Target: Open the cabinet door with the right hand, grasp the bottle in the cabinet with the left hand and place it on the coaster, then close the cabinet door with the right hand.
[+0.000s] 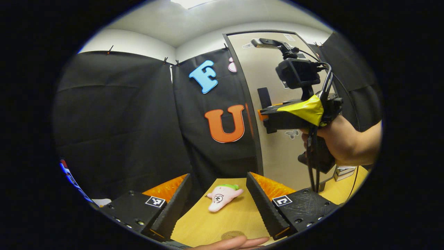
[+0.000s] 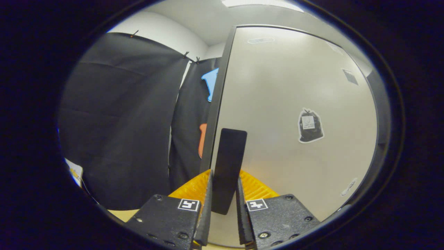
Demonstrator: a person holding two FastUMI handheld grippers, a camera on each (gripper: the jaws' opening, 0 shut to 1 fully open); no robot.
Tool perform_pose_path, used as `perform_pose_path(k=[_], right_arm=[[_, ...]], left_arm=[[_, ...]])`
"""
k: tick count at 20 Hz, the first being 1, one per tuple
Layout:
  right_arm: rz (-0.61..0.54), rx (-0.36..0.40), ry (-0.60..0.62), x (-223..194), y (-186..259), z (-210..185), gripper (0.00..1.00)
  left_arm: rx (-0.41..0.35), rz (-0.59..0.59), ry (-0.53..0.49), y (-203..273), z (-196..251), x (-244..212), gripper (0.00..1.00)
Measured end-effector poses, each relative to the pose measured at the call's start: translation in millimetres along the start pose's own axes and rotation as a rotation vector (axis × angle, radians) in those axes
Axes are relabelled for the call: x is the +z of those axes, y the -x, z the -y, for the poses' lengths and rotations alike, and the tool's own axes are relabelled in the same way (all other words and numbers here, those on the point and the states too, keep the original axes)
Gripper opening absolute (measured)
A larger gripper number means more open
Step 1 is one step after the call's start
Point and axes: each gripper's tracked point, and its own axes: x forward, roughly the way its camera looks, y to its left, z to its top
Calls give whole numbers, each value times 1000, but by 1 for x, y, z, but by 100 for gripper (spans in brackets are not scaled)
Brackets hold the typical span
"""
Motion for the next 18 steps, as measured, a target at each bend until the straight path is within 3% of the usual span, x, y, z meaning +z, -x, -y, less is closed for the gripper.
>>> perform_pose_path(k=[3, 7, 12, 18], right_arm=[[-33, 5, 20, 0, 3, 0, 28], [-54, 40, -32, -2, 15, -4, 19], [-54, 98, -21, 1, 48, -8, 18], [-149, 75, -47, 0, 88, -1, 19]], left_arm=[[5, -11, 19, 0, -17, -4, 96], [-48, -8, 1, -4, -26, -12, 96], [-114, -10, -38, -12, -44, -38, 96], [-226, -70, 71, -64, -18, -42, 96]])
